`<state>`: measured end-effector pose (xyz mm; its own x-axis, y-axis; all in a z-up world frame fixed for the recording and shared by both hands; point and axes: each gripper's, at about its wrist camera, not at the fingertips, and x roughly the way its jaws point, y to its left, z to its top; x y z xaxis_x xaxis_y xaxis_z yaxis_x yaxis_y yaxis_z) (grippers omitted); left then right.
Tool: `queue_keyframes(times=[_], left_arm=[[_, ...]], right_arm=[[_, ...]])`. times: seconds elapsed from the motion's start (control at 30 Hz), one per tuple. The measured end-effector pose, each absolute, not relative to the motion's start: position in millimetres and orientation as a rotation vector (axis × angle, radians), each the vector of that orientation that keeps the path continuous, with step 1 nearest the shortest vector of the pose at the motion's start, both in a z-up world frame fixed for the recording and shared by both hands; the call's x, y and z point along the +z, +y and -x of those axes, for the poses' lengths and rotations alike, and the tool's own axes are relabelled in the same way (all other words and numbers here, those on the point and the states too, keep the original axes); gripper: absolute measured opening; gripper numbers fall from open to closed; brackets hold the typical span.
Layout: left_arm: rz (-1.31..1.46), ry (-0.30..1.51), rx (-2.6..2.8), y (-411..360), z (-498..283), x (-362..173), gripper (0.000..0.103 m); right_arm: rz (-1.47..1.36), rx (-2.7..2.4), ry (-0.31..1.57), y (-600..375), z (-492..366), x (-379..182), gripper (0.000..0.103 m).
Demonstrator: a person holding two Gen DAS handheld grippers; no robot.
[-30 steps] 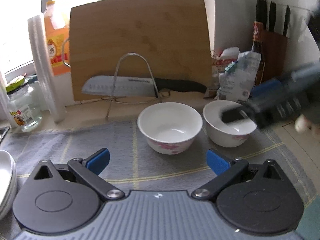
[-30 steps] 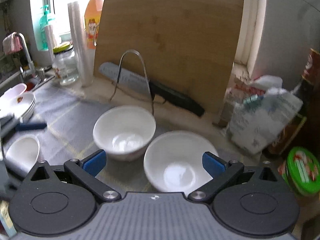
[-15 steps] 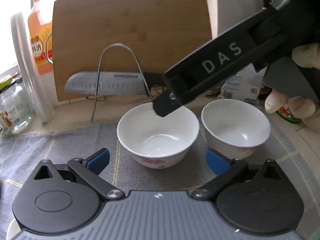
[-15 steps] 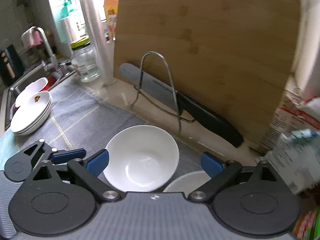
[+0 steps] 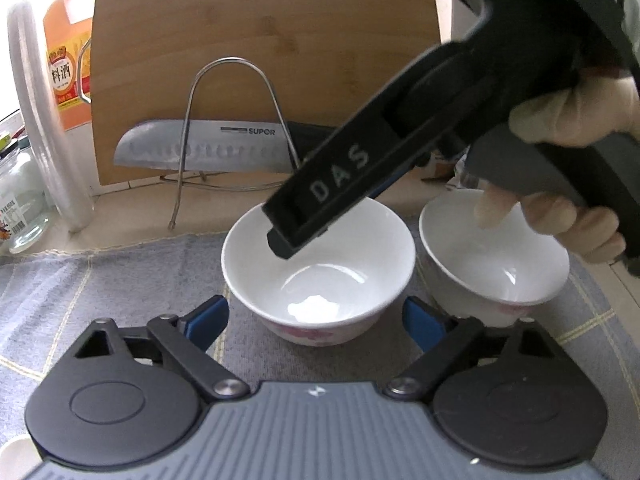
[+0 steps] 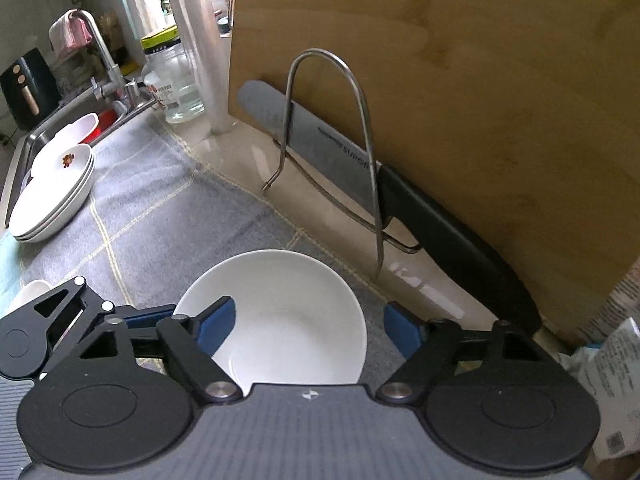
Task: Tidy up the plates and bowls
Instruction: 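Grasp the rim of the pink-flowered bowl with the right tool, then lift and carry the pink-flowered bowl with the right tool toward the white bowl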
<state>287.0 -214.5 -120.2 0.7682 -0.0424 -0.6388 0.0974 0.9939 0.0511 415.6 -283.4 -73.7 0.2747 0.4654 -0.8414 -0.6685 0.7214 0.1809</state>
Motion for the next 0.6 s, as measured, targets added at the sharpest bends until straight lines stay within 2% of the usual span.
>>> queue_keyframes(times=[0.17,0.6], left_arm=[[-0.078,0.694,-0.079,-211.9,-291.8,-123.0,0.091],[-0.094,0.680,-0.099,-214.5,-290.1,-122.9,0.087]], right_arm=[[0.225,0.790,1.043,-279.1,-416.3,-74.7,0.075],[0.226,0.788,1.043,-278.3,-416.1,-75.1,0.074]])
